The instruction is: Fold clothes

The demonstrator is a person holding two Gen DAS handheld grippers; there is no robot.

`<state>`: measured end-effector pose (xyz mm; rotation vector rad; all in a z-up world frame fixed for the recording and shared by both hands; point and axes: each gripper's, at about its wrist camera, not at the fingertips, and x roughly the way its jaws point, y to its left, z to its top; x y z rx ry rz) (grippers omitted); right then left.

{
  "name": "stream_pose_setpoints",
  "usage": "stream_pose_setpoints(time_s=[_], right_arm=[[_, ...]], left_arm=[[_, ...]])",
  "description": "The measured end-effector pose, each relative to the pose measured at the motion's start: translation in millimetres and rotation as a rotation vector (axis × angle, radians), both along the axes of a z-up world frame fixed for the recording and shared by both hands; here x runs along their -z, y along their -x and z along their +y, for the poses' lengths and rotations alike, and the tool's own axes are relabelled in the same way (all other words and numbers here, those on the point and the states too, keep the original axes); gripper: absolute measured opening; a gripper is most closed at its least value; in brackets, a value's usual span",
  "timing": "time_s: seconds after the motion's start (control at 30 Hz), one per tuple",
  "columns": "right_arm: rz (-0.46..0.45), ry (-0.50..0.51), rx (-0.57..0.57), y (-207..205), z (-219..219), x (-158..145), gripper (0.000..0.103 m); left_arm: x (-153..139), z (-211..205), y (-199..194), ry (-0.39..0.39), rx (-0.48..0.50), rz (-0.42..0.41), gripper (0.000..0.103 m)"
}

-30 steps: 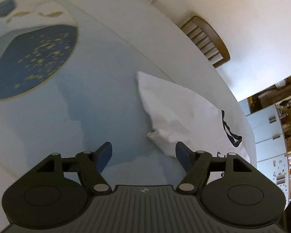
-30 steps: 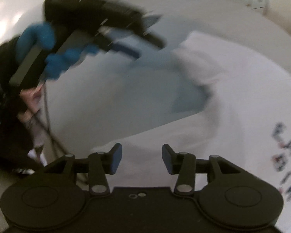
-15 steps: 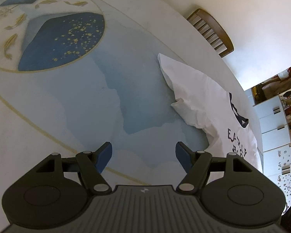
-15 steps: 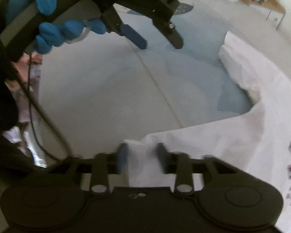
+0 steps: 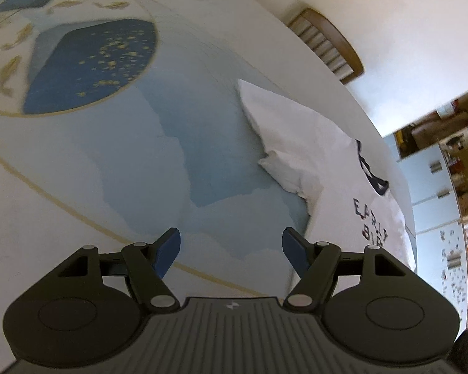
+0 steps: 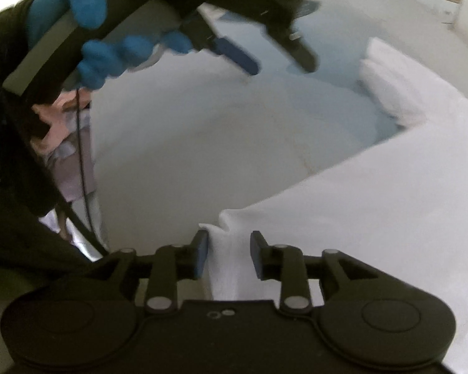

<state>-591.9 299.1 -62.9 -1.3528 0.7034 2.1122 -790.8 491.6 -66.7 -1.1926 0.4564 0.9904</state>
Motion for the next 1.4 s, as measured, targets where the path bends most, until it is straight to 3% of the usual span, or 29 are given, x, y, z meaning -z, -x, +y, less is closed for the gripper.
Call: stream_pose_setpoints(time_s=[0.2,0.5,0.7,0.8,1.0,1.4], right_arm=[[-0.005,-0.068,0.288,-78,14,-16,0.103],[-0.035,-0.130,0.790,-281,23,-36,0.103],[-0.093,-0.152,0.994,-400,23,-24,0.103],[-0.138,-0.160,1.031,-447,33,-15,0.103],[-0.124,-0.125,1.032,-506,52,12,0.103],[-0.054,-0.098,0.857,-531,71,33,0.103]], left_arm=[[-13,1,-29,-0.038,0.098,-0.001,0.073],[-24,-4,-103,-0.057,0.296,0.011,0.073],[-19,-14,-151,-0.026,0.356,0.055,0.073],[-17,-19,-174,-0.009,0.379,0.087,0.073],[-12,-31,-211,0.021,0.378,0.146,0.073],[-2,-42,-236,0.038,0.299,0.246,0.074]])
